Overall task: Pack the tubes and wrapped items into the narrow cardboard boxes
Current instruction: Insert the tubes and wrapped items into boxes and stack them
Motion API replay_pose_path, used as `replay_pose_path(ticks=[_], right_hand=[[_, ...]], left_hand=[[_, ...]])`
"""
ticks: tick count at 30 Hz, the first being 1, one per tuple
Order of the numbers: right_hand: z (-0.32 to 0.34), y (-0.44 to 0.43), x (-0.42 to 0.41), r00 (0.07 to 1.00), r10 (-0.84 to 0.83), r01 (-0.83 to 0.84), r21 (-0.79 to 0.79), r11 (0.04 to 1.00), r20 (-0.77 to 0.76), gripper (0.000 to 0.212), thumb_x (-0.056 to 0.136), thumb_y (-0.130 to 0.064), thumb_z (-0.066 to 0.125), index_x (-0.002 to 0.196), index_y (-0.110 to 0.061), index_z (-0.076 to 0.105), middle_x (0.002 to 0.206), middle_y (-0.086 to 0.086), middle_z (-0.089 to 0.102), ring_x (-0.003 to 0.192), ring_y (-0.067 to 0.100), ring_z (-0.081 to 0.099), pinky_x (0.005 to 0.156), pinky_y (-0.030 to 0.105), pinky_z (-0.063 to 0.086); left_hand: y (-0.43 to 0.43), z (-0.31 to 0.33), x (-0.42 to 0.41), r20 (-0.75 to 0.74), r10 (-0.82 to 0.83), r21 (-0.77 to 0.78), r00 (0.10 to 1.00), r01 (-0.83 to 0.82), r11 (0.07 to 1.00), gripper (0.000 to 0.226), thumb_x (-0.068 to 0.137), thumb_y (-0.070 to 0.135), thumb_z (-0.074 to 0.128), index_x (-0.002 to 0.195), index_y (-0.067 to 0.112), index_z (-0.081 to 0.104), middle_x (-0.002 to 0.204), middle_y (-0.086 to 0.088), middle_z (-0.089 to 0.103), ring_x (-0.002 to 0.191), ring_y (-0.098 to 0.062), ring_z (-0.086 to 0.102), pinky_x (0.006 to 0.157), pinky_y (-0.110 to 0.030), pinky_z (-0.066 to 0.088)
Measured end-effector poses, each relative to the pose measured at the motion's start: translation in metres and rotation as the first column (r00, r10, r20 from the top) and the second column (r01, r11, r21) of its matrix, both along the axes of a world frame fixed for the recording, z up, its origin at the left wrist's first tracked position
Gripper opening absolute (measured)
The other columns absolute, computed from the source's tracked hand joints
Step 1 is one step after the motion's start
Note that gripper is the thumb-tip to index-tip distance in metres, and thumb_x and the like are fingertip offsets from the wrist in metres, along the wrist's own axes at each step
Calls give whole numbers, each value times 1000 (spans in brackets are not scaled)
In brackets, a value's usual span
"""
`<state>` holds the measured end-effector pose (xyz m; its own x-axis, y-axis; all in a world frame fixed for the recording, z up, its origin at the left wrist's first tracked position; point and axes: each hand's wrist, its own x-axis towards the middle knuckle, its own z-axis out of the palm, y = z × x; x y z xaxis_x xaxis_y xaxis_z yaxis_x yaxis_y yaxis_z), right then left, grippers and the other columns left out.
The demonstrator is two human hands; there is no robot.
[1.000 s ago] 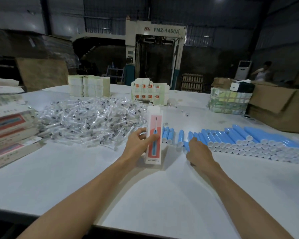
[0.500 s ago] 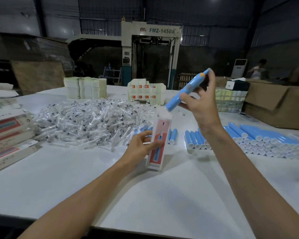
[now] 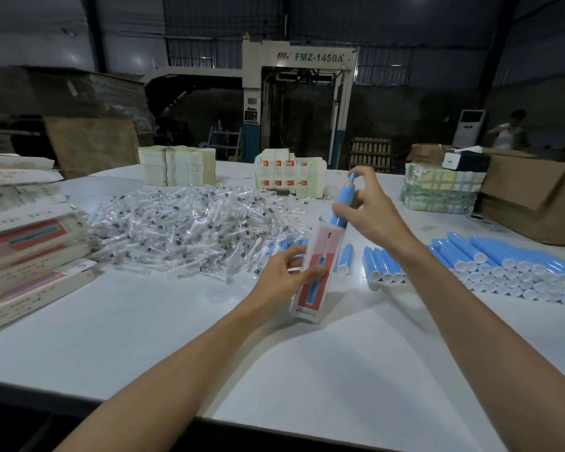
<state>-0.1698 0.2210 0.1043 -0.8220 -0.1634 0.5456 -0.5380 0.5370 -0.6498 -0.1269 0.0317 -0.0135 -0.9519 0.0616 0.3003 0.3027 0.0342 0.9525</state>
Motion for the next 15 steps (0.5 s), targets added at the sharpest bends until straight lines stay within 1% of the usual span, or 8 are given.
replay_pose_path(ticks=[2, 4, 6, 8, 9, 12, 14, 15], right_hand=[[-5, -3, 0, 1000, -4, 3, 83, 997, 5, 46, 94, -27, 72, 126, -32, 40, 97, 0, 64, 72, 10, 58, 60, 22, 48], [-13, -6, -1, 1000, -6, 6, 129, 992, -3, 28, 98, -26, 68, 120, -27, 51, 110, 1, 58, 81, 9, 58, 66, 19, 50], [-21, -9, -1, 1000, -10, 15, 186, 982, -27, 7, 104, -24, 59, 110, -23, 63, 114, 1, 53, 88, 7, 59, 79, 26, 54], [-30, -13, -1, 998, -40, 51, 213, 976, -53, 13, 107, -22, 54, 109, -19, 67, 115, -2, 50, 94, 9, 59, 89, 31, 52], [-33, -17, 1, 990, -80, 106, 232, 967, -120, 15, 106, -21, 54, 112, -16, 67, 116, -2, 49, 101, 12, 57, 92, 31, 50], [-32, -43, 12, 892, -89, 239, 297, 925, -442, 16, 102, -13, 57, 113, -11, 68, 116, 3, 56, 112, 19, 51, 97, 32, 47], [-29, -74, 18, 879, 56, 138, 366, 920, -473, 14, 102, -12, 57, 112, -11, 67, 112, 2, 61, 107, 18, 54, 93, 32, 47], [-31, -93, 20, 899, 141, 50, 418, 907, -414, 14, 103, -13, 56, 113, -12, 66, 111, 2, 63, 106, 18, 55, 90, 32, 49]], left_hand=[[-1, -1, 0, 12, -1, 13, 1000, 1, 1000, 48, 88, 50, 85, 130, 34, 68, 117, 8, 81, 106, -14, 78, 78, -20, 61], [0, -3, -1, 26, 13, 3, 1000, -13, 1000, 49, 88, 51, 86, 130, 33, 68, 117, 8, 81, 105, -13, 79, 78, -21, 60], [0, -4, -4, 54, 33, -9, 998, -33, 999, 52, 87, 52, 85, 131, 32, 67, 119, 6, 80, 103, -14, 79, 77, -22, 60], [1, -5, -5, 83, 44, -6, 996, -44, 999, 52, 86, 49, 86, 131, 29, 67, 119, 3, 80, 100, -15, 80, 72, -22, 61], [1, -7, -5, 92, 41, 17, 995, -43, 999, 50, 88, 46, 87, 130, 28, 68, 119, 0, 80, 97, -16, 81, 69, -20, 60], [4, -8, -6, 131, 30, 123, 991, -47, 991, 36, 94, 27, 85, 125, 17, 71, 114, -7, 81, 86, -16, 81, 61, -19, 58], [4, -11, -8, 133, 53, 84, 990, -65, 994, 18, 100, 13, 76, 117, 9, 71, 108, -12, 78, 82, -16, 79, 61, -20, 58], [1, -15, -8, 116, 79, 36, 990, -83, 996, 9, 103, 7, 70, 113, 8, 68, 104, -12, 75, 85, -16, 77, 65, -21, 58]])
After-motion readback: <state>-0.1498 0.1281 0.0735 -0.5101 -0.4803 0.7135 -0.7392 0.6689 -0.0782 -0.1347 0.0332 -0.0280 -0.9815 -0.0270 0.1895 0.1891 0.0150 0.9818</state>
